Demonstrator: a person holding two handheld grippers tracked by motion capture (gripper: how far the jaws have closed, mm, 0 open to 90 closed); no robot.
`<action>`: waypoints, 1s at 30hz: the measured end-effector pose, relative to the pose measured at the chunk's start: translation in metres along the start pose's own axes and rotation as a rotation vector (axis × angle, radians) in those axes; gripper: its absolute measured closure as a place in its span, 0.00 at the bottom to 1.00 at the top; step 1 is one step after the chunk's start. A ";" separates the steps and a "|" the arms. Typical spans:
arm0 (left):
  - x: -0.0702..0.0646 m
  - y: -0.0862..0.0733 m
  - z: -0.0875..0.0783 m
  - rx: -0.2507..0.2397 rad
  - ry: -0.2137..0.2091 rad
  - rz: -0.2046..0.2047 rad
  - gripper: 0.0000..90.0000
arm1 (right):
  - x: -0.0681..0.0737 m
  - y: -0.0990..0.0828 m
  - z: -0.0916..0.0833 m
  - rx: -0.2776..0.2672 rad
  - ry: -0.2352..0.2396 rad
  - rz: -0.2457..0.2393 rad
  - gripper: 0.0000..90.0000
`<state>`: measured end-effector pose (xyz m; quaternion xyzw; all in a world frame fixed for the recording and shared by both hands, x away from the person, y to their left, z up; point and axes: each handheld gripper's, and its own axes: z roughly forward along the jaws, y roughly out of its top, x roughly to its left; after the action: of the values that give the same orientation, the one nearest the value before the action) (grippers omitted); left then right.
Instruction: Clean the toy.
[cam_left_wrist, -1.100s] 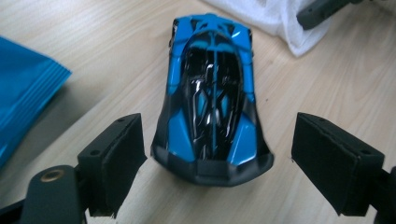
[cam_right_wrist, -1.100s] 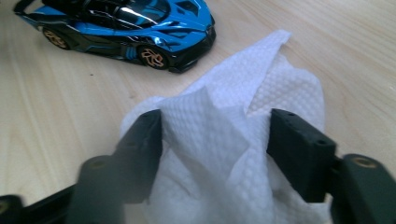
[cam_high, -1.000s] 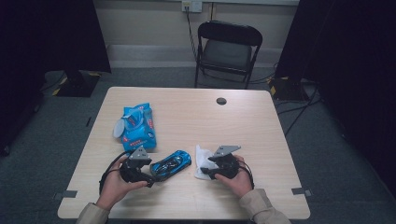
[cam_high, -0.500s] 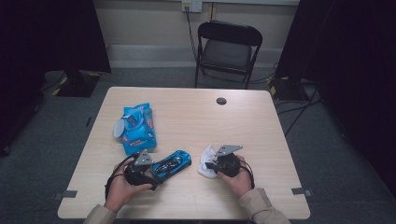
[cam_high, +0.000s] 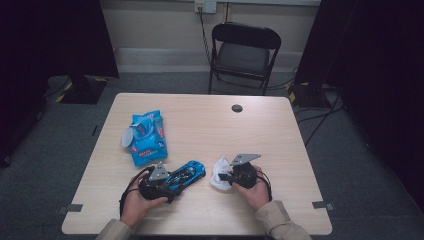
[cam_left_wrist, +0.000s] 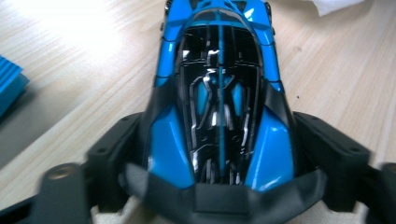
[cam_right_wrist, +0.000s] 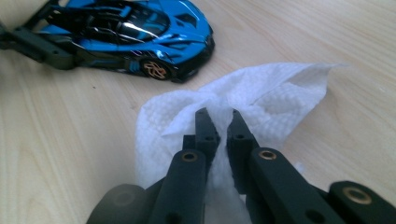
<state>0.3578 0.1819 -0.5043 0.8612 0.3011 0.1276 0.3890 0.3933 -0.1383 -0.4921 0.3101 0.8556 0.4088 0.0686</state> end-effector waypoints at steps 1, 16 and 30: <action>0.000 0.000 0.000 -0.002 -0.002 0.001 0.26 | 0.000 0.001 -0.001 -0.007 0.008 0.000 0.97; 0.001 0.001 0.001 -0.002 -0.011 0.005 0.27 | 0.007 0.042 -0.009 -0.069 0.047 0.002 0.97; 0.001 0.001 0.001 -0.002 -0.011 0.008 0.27 | 0.063 0.078 0.046 -0.056 0.140 -0.073 0.97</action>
<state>0.3593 0.1816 -0.5045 0.8627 0.2954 0.1247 0.3910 0.3970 -0.0340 -0.4558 0.2470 0.8573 0.4505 0.0321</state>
